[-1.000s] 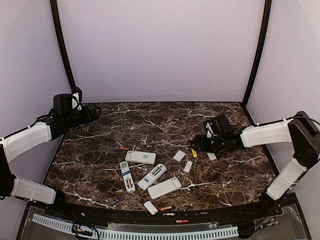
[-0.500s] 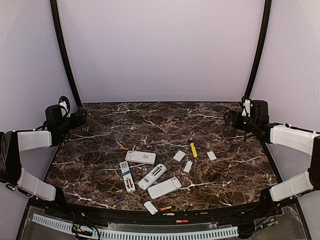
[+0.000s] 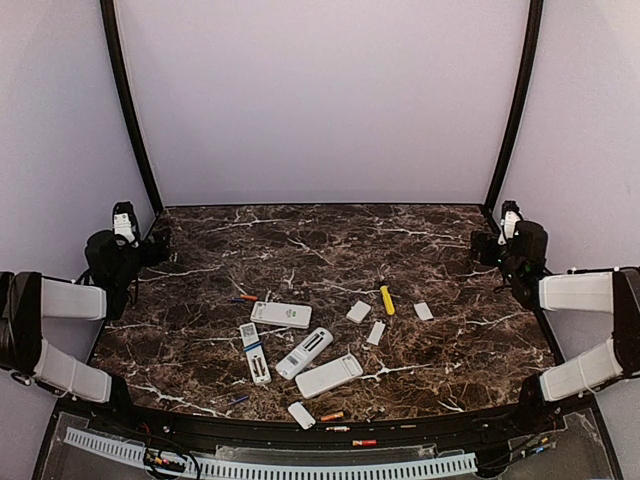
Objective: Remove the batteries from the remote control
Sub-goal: Reset both arms
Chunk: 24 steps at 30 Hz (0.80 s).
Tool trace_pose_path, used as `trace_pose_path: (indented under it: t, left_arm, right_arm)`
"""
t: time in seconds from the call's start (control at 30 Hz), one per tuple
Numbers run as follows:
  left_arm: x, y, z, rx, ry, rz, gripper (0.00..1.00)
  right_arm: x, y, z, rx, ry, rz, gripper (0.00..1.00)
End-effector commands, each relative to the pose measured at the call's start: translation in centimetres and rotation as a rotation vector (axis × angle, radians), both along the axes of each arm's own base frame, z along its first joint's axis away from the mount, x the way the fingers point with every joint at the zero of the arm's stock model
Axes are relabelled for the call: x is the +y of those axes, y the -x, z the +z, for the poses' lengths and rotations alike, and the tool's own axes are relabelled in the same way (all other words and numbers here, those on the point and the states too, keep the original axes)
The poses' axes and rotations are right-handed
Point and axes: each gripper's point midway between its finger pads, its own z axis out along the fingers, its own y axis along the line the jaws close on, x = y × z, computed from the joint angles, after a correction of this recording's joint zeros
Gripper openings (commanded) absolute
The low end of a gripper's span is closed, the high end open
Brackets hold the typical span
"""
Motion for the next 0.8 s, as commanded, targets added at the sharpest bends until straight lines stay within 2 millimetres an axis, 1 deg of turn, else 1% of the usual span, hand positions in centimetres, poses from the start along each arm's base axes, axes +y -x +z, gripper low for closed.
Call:
trace_pose_path:
  t: [0.0, 0.03, 0.07, 0.1, 0.13, 0.17, 0.2, 0.23, 0.27, 0.3, 0.33, 0.4, 0.43, 0.47, 0.5, 0.53, 0.57, 0.6, 0.77]
  left_arm:
    - [0.3, 0.8, 0.9, -0.051, -0.051, 0.012, 0.93]
    - [0.5, 0.9, 0.6, -0.047, -0.056, 0.024, 0.93]
    - [0.6, 1.0, -0.5, -0.027, -0.063, 0.029, 0.93]
    - [0.9, 0.9, -0.1, -0.056, -0.066, 0.041, 0.93]
    - [0.8, 0.8, -0.6, -0.062, -0.066, 0.036, 0.93]
    - [0.3, 0.6, -1.6, -0.046, -0.069, 0.009, 0.93]
    - [0.1, 0.3, -1.4, -0.064, -0.073, -0.004, 0.93]
    - [-0.2, 0.1, -2.4, -0.04, -0.074, -0.028, 0.93]
    - [-0.4, 0.0, -2.4, -0.053, -0.078, -0.038, 0.93]
    - [-0.7, -0.1, -3.5, -0.034, -0.079, -0.056, 0.93]
    - [-0.8, -0.2, -3.2, -0.062, -0.084, -0.064, 0.93]
    - [-1.0, -0.3, -4.2, -0.04, -0.083, -0.074, 0.93]
    - [-0.9, -0.4, -3.8, -0.04, -0.084, -0.07, 0.93]
    - [-0.9, -0.5, -4.2, -0.021, -0.081, -0.07, 0.93]
    - [-0.8, -0.8, -4.2, -0.022, -0.081, -0.062, 0.96]
    - [-0.5, -0.9, -4.2, -0.022, -0.081, -0.045, 0.98]
    - [-0.5, -0.9, -4.0, -0.021, -0.077, -0.041, 0.98]
    - [-0.4, -0.9, -4.4, -0.002, -0.074, -0.039, 0.99]
    - [-0.7, -1.2, -4.3, -0.005, -0.085, -0.047, 0.99]
  right_arm:
    - [-0.6, -1.0, 0.4, -0.079, 0.058, -0.014, 0.99]
    - [-0.5, -1.0, 0.7, -0.104, 0.064, -0.009, 0.99]
    - [-0.5, -1.2, 0.7, -0.122, 0.069, -0.009, 0.99]
    - [-0.5, -1.3, 0.7, -0.123, 0.075, -0.003, 0.99]
    - [-0.5, -1.5, 0.7, -0.125, 0.086, -0.002, 0.99]
    - [-0.5, -1.7, 0.6, -0.121, 0.096, -0.005, 0.99]
    - [-0.6, -2.0, 0.8, -0.122, 0.106, -0.003, 0.99]
    - [-0.5, -2.1, 0.7, -0.123, 0.118, 0.0, 0.99]
    - [-0.5, -2.1, 0.8, -0.135, 0.127, 0.003, 0.99]
    - [-0.4, -1.9, 0.7, -0.146, 0.127, 0.009, 0.99]
    - [-0.4, -1.5, 1.4, -0.215, 0.143, 0.013, 0.99]
    - [-0.3, -1.0, 0.6, -0.275, 0.148, 0.034, 0.99]
    - [0.0, -1.1, -0.1, -0.266, 0.15, 0.061, 0.99]
    - [0.0, -1.1, -0.4, -0.254, 0.145, 0.067, 0.99]
    - [-0.1, -1.2, -0.6, -0.237, 0.139, 0.064, 0.99]
    - [-0.2, -1.3, -0.6, -0.233, 0.136, 0.062, 0.99]
    - [-0.3, -1.3, -0.5, -0.237, 0.137, 0.061, 0.99]
    - [-0.3, -1.3, -0.5, -0.241, 0.137, 0.06, 0.99]
    - [-0.3, -1.3, -0.5, -0.238, 0.137, 0.059, 0.99]
